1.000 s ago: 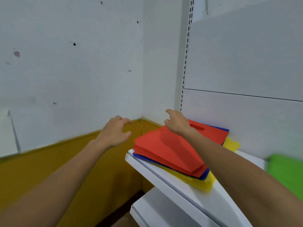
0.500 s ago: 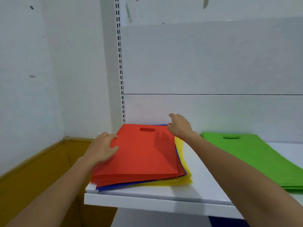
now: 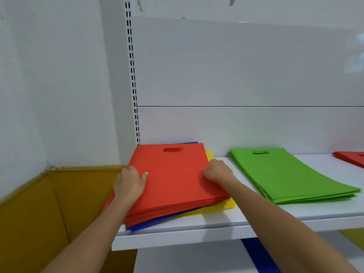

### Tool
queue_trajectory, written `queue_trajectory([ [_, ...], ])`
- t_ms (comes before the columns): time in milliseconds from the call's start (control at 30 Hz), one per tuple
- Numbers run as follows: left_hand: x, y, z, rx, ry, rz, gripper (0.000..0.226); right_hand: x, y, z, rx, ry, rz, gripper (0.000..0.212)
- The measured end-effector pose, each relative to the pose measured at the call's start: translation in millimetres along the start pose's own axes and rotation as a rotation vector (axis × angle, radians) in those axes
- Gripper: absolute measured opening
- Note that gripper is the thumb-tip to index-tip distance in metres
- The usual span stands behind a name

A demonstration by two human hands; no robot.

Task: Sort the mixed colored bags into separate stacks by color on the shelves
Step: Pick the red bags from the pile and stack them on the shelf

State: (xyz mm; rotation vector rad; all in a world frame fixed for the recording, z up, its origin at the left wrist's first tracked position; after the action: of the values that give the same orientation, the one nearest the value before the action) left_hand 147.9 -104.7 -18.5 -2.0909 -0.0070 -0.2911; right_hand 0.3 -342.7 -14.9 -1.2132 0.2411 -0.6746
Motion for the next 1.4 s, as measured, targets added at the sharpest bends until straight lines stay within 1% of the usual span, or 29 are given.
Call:
queue_trajectory([
  [133,1.2,6.7,8.4,-0.031,-0.066,-0.009,0.044,-3.4,10.4,-2.5,0.009,0.045,-0.199,0.038],
  [300,1.2,5.6,11.7,-0.111,-0.046,-0.051,0.035,-4.8,5.0,0.1,-0.047,-0.017,-0.324,0.030],
  [433,-0.1,1.7,6.7,-0.147,0.041,-0.114,0.029,-5.1,0.9,1.5,0.001,-0.063,-0.385,0.029],
  [500,0.9,3.1,7.8,-0.175,0.023,-0.096,0.028,-5.9,0.8,1.9,0.057,-0.074,-0.393,0.027],
  [600,2.6,5.2,10.4,-0.205,-0.020,-0.071,0.025,-7.9,-1.0,4.0,0.030,-0.080,-0.398,0.025],
  [700,0.6,3.2,9.5,-0.214,0.007,-0.104,0.016,-9.1,-2.9,7.1,-0.040,-0.087,-0.404,0.023],
  [767,-2.4,-1.4,10.8,-0.254,0.017,-0.136,0.013,-11.4,-6.3,11.9,-0.063,-0.130,-0.468,0.020],
  [833,-6.2,-7.1,13.4,-0.283,-0.001,-0.172,0.013,-14.2,-8.7,15.8,-0.031,-0.183,-0.544,0.016],
  [900,-10.2,-13.7,13.6,-0.249,-0.016,-0.217,0.014,-13.4,-7.7,16.5,-0.002,-0.182,-0.517,0.015],
  [967,-14.5,-19.8,8.3,-0.200,0.036,-0.276,0.014,-10.0,-3.7,13.6,0.053,-0.164,-0.456,0.022],
  [1033,-18.3,-25.3,-0.2,-0.156,0.104,-0.321,0.014,-9.1,-4.8,14.6,0.113,-0.188,-0.438,0.044],
  [1067,-19.5,-26.4,-4.2,-0.143,0.124,-0.319,0.016,-9.9,-7.5,17.4,0.126,-0.215,-0.437,0.055],
  [1100,-19.8,-27.5,-8.6,-0.133,0.142,-0.311,0.021,-10.2,-11.2,21.2,0.110,-0.251,-0.434,0.061],
  [1167,-19.2,-32.9,-18.4,-0.110,0.198,-0.308,0.030,-9.6,-22.8,24.5,0.039,-0.305,-0.440,0.060],
  [1267,-16.5,-41.2,-38.9,-0.160,0.336,-0.296,0.027,-12.7,-53.1,13.6,-0.013,-0.311,-0.471,0.051],
  [1400,-39.8,-36.1,-88.3,-0.191,0.525,-0.222,0.045,-30.0,-98.2,-26.1,-0.067,-0.272,-0.498,0.046],
])
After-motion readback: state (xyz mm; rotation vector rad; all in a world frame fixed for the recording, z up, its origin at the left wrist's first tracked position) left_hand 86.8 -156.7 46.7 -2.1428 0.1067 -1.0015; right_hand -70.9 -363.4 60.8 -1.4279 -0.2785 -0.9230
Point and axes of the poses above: each hand's wrist, its own x-axis towards the middle knuckle, its own y-axis out of the palm, z = x × y, the point moved 8 cm from there along x, towards the middle knuckle, and after that the axes turned 13 degrees about -y, right-handed, at the moved point
